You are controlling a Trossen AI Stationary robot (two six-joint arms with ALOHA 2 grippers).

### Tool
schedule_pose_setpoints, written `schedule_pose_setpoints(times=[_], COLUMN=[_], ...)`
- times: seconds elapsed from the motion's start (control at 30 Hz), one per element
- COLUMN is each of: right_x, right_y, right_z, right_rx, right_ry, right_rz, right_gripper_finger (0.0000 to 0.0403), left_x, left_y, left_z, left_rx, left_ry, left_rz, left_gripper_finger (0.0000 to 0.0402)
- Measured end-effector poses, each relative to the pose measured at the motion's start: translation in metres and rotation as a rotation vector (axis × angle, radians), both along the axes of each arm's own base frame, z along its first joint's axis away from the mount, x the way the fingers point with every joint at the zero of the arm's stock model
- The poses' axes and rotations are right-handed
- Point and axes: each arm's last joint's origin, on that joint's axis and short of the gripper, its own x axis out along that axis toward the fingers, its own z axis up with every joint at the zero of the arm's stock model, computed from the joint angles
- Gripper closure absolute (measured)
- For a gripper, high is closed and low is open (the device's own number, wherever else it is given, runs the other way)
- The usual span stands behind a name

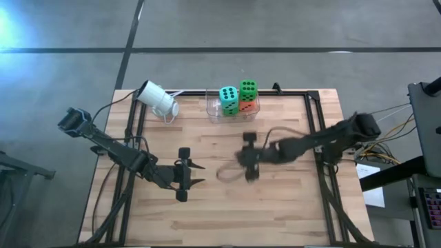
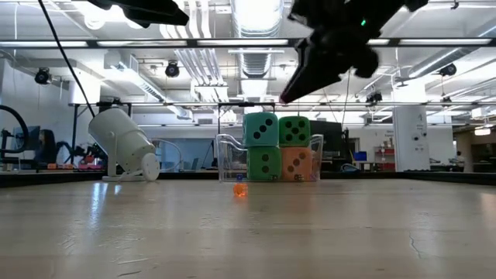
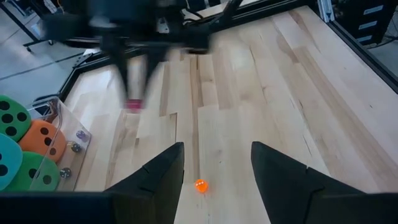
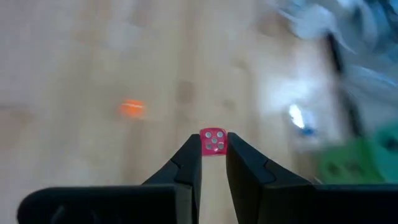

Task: Pick & Place Dice
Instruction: Put the small red dice into the transparent bin

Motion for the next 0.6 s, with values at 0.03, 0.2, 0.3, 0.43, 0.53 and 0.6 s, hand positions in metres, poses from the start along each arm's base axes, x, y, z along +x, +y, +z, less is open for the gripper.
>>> schedule_pose_setpoints(times=[0.03, 0.2, 0.3, 0.43, 0.53, 0.6], right_x=[-0.003, -0.019, -0.028, -0.037, -0.041, -0.044], right_y=[-0.013, -0.077, -0.111, -0.148, -0.168, -0.177], right_z=[0.002, 0.015, 0.02, 0.016, 0.014, 0.012], right_rx=[0.001, 0.027, 0.046, 0.091, 0.163, 0.196], right_ry=[-0.004, -0.073, -0.114, -0.113, -0.105, -0.1], right_rz=[-0.041, -0.27, -0.405, -0.532, -0.522, -0.517], right_gripper_finger=[0.0353, 0.0352, 0.0352, 0.0352, 0.0351, 0.0351], left_x=[0.0, 0.0, 0.0, 0.0, 0.0, 0.0], left_y=[0.0, 0.0, 0.0, 0.0, 0.0, 0.0], left_z=[0.0, 0.0, 0.0, 0.0, 0.0, 0.0], left_rx=[0.0, 0.0, 0.0, 0.0, 0.002, 0.002], left_ry=[0.0, 0.0, 0.0, 0.001, 0.003, 0.004], left_rz=[0.0, 0.0, 0.0, 0.0, 0.0, 0.0], left_gripper_finger=[0.0212, 0.0212, 0.0213, 0.0212, 0.0211, 0.0212])
